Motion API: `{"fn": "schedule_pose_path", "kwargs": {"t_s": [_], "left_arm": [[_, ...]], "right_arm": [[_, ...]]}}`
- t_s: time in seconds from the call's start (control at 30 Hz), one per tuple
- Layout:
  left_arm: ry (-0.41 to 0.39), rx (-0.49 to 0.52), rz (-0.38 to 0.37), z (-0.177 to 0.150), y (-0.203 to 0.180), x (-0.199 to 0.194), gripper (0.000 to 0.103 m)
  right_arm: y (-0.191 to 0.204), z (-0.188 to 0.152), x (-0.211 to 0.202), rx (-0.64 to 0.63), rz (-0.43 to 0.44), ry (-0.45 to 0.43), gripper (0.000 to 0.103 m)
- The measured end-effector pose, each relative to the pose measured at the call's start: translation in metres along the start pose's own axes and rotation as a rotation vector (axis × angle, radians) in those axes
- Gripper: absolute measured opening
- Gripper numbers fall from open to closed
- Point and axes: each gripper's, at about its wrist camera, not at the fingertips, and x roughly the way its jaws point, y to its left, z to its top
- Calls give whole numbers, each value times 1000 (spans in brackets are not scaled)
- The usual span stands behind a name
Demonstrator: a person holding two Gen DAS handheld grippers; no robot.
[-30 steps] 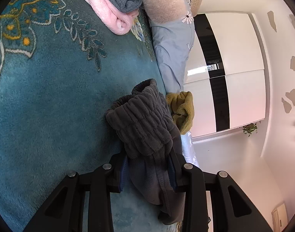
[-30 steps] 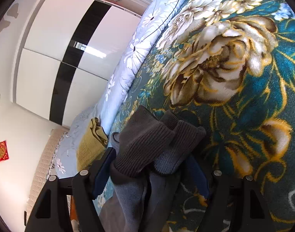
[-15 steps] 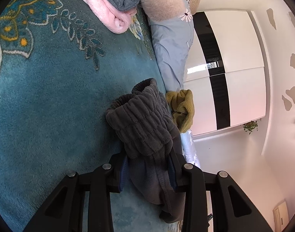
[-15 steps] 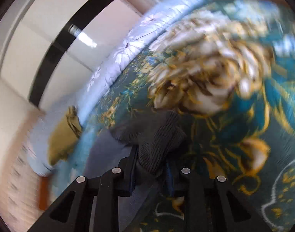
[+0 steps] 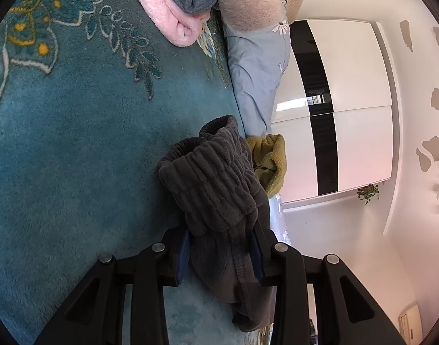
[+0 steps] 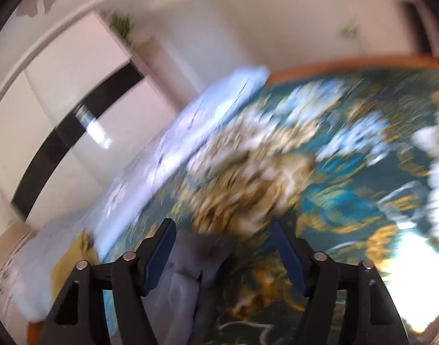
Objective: Fold clothes
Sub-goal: 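Lay the sweatpants flat on the blanket with both grippers, stretching them lengthwise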
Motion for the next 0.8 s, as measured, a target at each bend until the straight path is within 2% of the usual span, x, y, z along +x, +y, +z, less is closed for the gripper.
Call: {"fn": "schedule_pose_path", "kwargs": {"t_s": [0.07,0.1,0.2,0.3,0.4,0.5,0.53,0.63,0.73,0.8], "left_arm": [[-1,6,7,-2,-1,-2,35],[-3,7,9,-3,-1,-3,35],[-12,6,8,-9,0,-12,36],[-17,16,3,-20,0,-26,36],[3,54,-10,-41,-8,-37,36],[54,129,-47,-74,-27,-35,38],[88,168,-54,-87,-35,-28,39],[222,271,-15,-118,-62,14,41],[308,266,-16,-136,-73,53,41],[321,254,-46,-130,-81,61,40]], "right_arm": [[23,-3,-19,-95,115,9,75],[38,-9,-26,-166,181,46,75],[82,-42,-40,-333,382,171,75],[117,-95,-41,-420,578,375,76],[145,-141,-41,-554,669,531,75],[156,-169,-48,-665,696,554,76],[158,-178,-47,-687,712,572,76],[161,-191,-48,-712,754,625,76],[161,-197,-57,-744,777,646,76],[162,-198,-62,-749,804,665,76]]}}
